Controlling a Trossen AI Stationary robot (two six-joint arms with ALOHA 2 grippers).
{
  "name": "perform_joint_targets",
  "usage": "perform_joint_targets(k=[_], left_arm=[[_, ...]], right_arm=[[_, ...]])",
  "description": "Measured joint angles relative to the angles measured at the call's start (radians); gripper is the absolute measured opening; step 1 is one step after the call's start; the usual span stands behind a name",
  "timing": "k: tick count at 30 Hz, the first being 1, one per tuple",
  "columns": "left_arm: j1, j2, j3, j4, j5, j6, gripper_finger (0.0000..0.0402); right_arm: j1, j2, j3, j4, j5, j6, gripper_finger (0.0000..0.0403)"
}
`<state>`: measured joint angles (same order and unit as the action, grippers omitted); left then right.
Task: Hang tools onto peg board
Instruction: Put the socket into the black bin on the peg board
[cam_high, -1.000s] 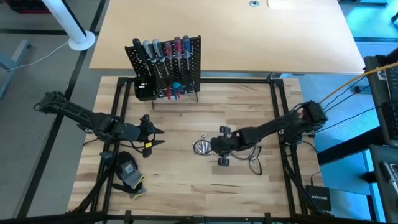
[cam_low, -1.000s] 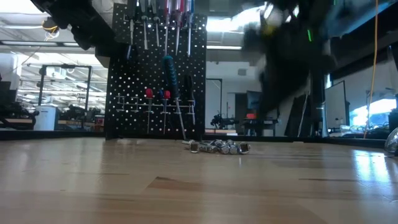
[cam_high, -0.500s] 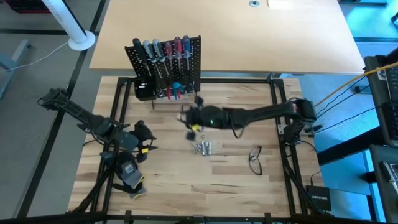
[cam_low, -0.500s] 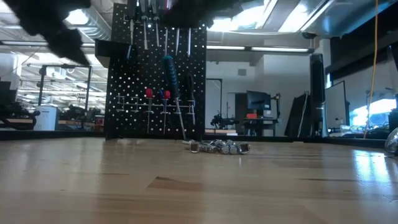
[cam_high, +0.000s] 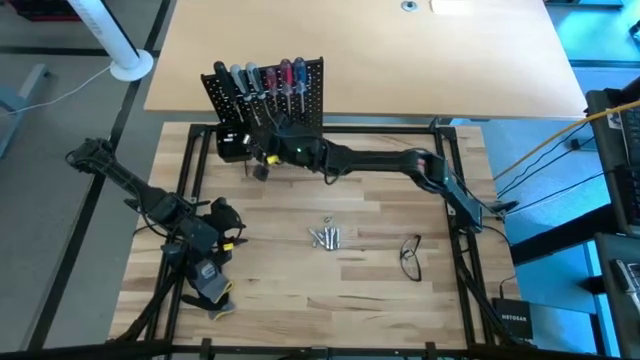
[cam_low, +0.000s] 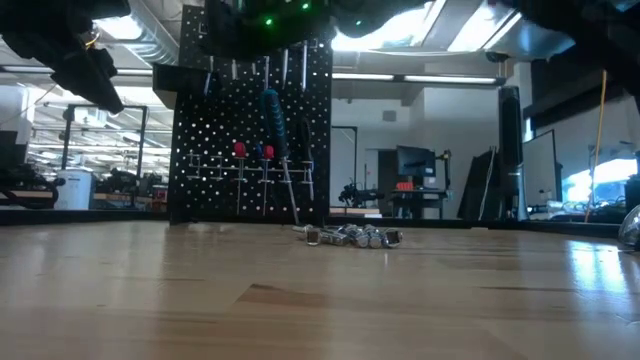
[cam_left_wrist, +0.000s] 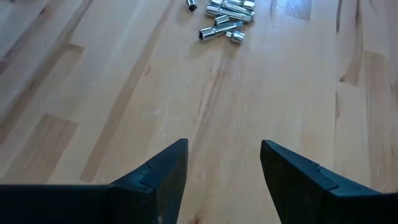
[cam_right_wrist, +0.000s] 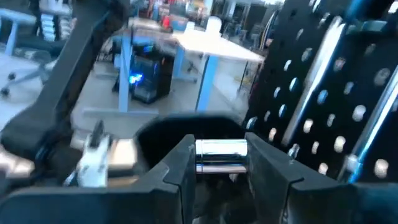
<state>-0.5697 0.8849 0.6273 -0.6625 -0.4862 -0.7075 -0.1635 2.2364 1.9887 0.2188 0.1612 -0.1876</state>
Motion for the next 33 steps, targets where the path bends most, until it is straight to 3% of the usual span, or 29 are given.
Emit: perform_joint_targets(k=[7,11,15,21,28,30,33], left_arm=[[0.0,0.0,0.0,0.002,0.0,0.0,0.0192],[0.001,0.0,0.0,0.001,0.001,-0.006,0.0192],[0.001,0.0,0.0,0.002,-0.003,-0.012,0.0192],[0.001,0.0,0.0,0.002,-0.042,-0.013,0.0192],[0.002,0.0,-0.058,0.163,-0.062,0.068,0.0192],[0.003,0.0,-0.088,0.243,-0.062,0.093,0.0192],[0.003,0.001,-0.14,0.355,-0.064,0.119,0.0192]], right_arm=[[-0.014,0.076,0.096,0.046,-0.023,-0.001,0.013],[-0.014,0.079,0.095,0.024,-0.038,-0.005,0.0182],[-0.011,0.033,0.095,-0.091,0.024,-0.008,0.0232],[0.032,-0.174,0.098,-0.526,-0.029,-0.043,0.0263],[0.149,-0.333,0.095,-1.261,-0.052,0.048,0.0266],[0.189,-0.345,0.078,-1.37,-0.05,0.112,0.0266],[0.251,-0.373,-0.045,-1.379,-0.032,0.155,0.0266]])
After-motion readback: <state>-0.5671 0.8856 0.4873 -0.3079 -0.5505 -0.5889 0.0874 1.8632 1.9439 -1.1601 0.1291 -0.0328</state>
